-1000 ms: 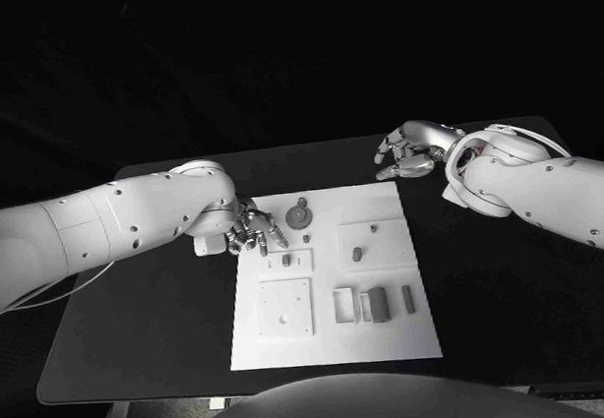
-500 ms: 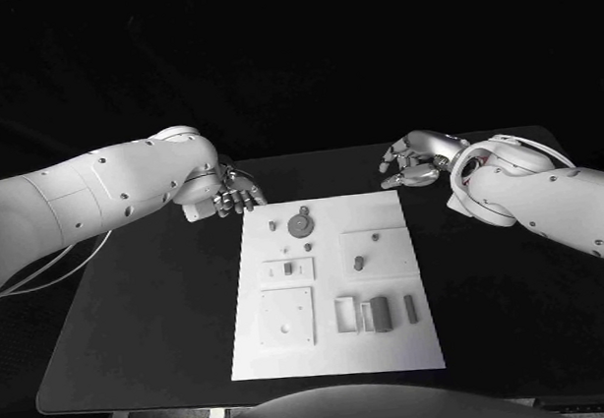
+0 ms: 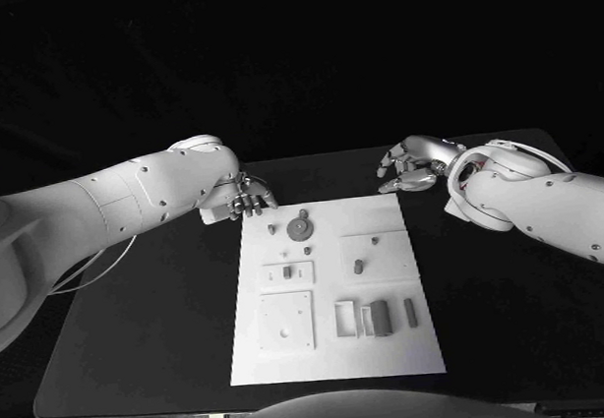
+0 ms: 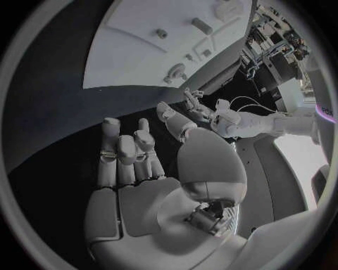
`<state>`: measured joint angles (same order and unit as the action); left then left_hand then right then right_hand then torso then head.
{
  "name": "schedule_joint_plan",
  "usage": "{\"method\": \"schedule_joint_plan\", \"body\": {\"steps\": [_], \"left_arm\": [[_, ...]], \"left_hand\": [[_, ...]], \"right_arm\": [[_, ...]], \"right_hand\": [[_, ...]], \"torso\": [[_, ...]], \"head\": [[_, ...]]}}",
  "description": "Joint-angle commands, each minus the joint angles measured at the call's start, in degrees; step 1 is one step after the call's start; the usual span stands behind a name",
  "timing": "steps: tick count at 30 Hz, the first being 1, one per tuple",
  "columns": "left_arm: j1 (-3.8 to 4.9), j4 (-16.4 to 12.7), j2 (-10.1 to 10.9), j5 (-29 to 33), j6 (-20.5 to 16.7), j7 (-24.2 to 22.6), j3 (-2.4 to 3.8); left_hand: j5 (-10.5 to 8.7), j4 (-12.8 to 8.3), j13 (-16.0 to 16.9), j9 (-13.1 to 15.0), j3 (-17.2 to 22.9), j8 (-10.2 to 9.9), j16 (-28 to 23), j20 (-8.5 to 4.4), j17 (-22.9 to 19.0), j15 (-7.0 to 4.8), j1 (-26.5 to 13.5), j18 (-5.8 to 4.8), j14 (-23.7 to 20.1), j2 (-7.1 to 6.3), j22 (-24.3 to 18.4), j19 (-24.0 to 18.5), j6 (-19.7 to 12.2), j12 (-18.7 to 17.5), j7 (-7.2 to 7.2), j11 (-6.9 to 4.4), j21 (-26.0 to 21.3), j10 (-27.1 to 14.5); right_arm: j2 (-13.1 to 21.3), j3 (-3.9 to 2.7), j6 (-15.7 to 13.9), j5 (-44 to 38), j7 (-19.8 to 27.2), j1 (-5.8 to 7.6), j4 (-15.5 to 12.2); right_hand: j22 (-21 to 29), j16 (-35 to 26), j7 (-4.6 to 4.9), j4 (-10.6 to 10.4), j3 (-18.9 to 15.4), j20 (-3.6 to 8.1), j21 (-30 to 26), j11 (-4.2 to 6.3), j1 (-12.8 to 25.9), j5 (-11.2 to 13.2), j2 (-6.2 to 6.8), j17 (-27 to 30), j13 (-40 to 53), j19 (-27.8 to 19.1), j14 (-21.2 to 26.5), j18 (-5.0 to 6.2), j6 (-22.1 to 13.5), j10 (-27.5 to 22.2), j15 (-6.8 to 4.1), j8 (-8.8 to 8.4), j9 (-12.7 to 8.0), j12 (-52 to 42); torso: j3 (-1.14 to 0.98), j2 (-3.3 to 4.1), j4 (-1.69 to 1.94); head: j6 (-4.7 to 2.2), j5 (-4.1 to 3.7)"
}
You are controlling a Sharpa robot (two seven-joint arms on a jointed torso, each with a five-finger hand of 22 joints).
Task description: Assemble the parts on the task board
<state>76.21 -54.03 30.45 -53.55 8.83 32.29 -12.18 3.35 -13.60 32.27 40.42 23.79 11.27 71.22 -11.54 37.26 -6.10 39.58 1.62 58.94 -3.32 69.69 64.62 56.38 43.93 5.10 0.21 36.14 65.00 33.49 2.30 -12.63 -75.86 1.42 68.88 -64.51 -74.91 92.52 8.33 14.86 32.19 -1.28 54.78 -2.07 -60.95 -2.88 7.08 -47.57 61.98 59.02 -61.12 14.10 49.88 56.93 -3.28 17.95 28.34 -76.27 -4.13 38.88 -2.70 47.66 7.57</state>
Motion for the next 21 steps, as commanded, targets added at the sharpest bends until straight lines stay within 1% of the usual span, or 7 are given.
{"method": "schedule_joint_plan", "body": {"steps": [1,3,7,11,15,17,21], "left_arm": [[-0.26,0.43,-0.53,-6.13,1.91,-1.26,0.03],[-0.41,0.82,-0.92,-6.19,2.19,-1.24,0.02],[-0.79,1.82,-1.60,-6.26,2.41,-1.15,0.00],[-1.17,2.78,-2.06,-6.28,2.62,-1.22,-0.01],[-1.94,3.82,-2.74,-6.19,2.95,-1.66,-0.02],[-2.36,4.42,-3.06,-5.49,2.99,-1.91,-0.02],[-2.76,5.38,-3.50,-4.86,3.35,-1.92,-0.02]], "left_hand": [[-0.39,0.60,-0.09,-0.17,-0.11,-0.01,-0.24,0.20,-0.07,0.29,-0.28,2.34,0.18,-0.94,-0.07,0.22,-1.77,-0.29,1.43,-0.06,-0.38,0.44],[-0.51,0.87,-0.10,-0.23,-0.20,0.03,-0.22,0.21,-0.05,0.29,-0.63,2.37,0.15,-1.37,-0.06,0.23,-1.76,-0.30,1.44,-0.07,-0.42,0.46],[-0.50,1.29,-0.11,-0.28,-0.11,0.12,-0.18,0.20,-0.03,0.27,-0.93,2.42,0.14,-1.47,-0.04,0.26,-1.71,-0.30,1.41,-0.10,-0.46,0.49],[-0.50,1.86,-0.09,-0.33,-0.01,0.26,-0.10,0.19,0.02,0.22,-1.35,2.46,0.16,-1.45,0.01,0.32,-1.60,-0.27,1.35,-0.15,-0.47,0.56],[-0.50,2.19,-0.07,-0.35,0.07,0.35,-0.04,0.17,0.05,0.19,-1.55,2.49,0.17,-1.35,0.07,0.36,-1.53,-0.23,1.32,-0.18,-0.46,0.59],[-0.50,2.26,-0.07,-0.36,0.10,0.37,-0.03,0.17,0.06,0.19,-1.57,2.50,0.17,-1.27,0.08,0.36,-1.53,-0.23,1.31,-0.19,-0.46,0.60],[-0.47,2.39,-0.04,-0.38,0.30,0.50,0.04,0.14,0.10,0.15,-1.43,2.53,0.17,-0.80,0.17,0.39,-1.40,-0.18,1.26,-0.24,-0.43,0.64]], "right_arm": [[0.01,-0.02,0.75,-0.17,0.08,0.00,-0.09],[0.03,-0.02,0.77,-0.17,0.06,0.00,-0.08],[0.03,-0.02,0.75,-0.17,0.05,0.00,-0.22],[0.02,-0.02,0.75,-0.17,0.05,0.00,-0.41],[-0.06,-0.02,0.82,-0.17,0.05,0.00,-0.45],[-0.11,-0.02,0.86,-0.17,0.04,0.00,-0.39],[-0.13,-0.02,0.93,-0.17,0.03,0.00,-0.27]], "right_hand": [[-0.63,-0.33,0.56,0.08,-0.23,0.45,-0.36,-0.47,-0.23,0.09,-0.32,0.01,-0.10,0.13,-0.44,0.90,0.00,-0.88,-0.15,-0.17,0.08,0.25],[-0.63,-0.33,0.56,0.07,-0.23,0.45,-0.36,-0.47,-0.22,0.09,-0.32,0.01,-0.10,0.13,-0.44,0.90,-0.01,-0.89,-0.15,-0.17,0.08,0.25],[-0.63,-0.33,0.56,0.06,-0.24,0.45,-0.36,-0.48,-0.20,0.09,-0.32,0.00,-0.11,0.13,-0.44,0.90,-0.01,-0.89,-0.15,-0.18,0.09,0.24],[-0.63,-0.33,0.57,0.05,-0.24,0.45,-0.36,-0.48,-0.20,0.09,-0.33,0.00,-0.11,0.13,-0.44,0.90,-0.01,-0.90,-0.14,-0.19,0.09,0.23],[-0.63,-0.32,0.57,0.04,-0.24,0.44,-0.36,-0.48,-0.20,0.09,-0.33,0.00,-0.12,0.13,-0.43,0.90,-0.02,-0.90,-0.14,-0.19,0.10,0.23],[-0.63,-0.32,0.57,0.03,-0.24,0.44,-0.36,-0.49,-0.19,0.09,-0.34,0.00,-0.12,0.13,-0.43,0.90,-0.02,-0.90,-0.14,-0.19,0.10,0.22],[-0.63,-0.32,0.57,0.01,-0.25,0.44,-0.36,-0.49,-0.17,0.09,-0.34,0.00,-0.13,0.14,-0.43,0.90,-0.02,-0.91,-0.13,-0.20,0.11,0.21]], "torso": [[0.04,0.14,-0.12],[0.04,0.16,-0.11],[0.03,0.11,-0.04],[0.07,0.12,-0.02],[0.08,0.10,-0.07],[0.05,0.09,-0.08],[0.06,0.12,-0.14]], "head": [[-0.13,-0.17],[-0.12,-0.19],[-0.15,-0.16],[-0.13,-0.17],[-0.09,-0.05],[-0.09,-0.06],[-0.10,-0.22]]}}
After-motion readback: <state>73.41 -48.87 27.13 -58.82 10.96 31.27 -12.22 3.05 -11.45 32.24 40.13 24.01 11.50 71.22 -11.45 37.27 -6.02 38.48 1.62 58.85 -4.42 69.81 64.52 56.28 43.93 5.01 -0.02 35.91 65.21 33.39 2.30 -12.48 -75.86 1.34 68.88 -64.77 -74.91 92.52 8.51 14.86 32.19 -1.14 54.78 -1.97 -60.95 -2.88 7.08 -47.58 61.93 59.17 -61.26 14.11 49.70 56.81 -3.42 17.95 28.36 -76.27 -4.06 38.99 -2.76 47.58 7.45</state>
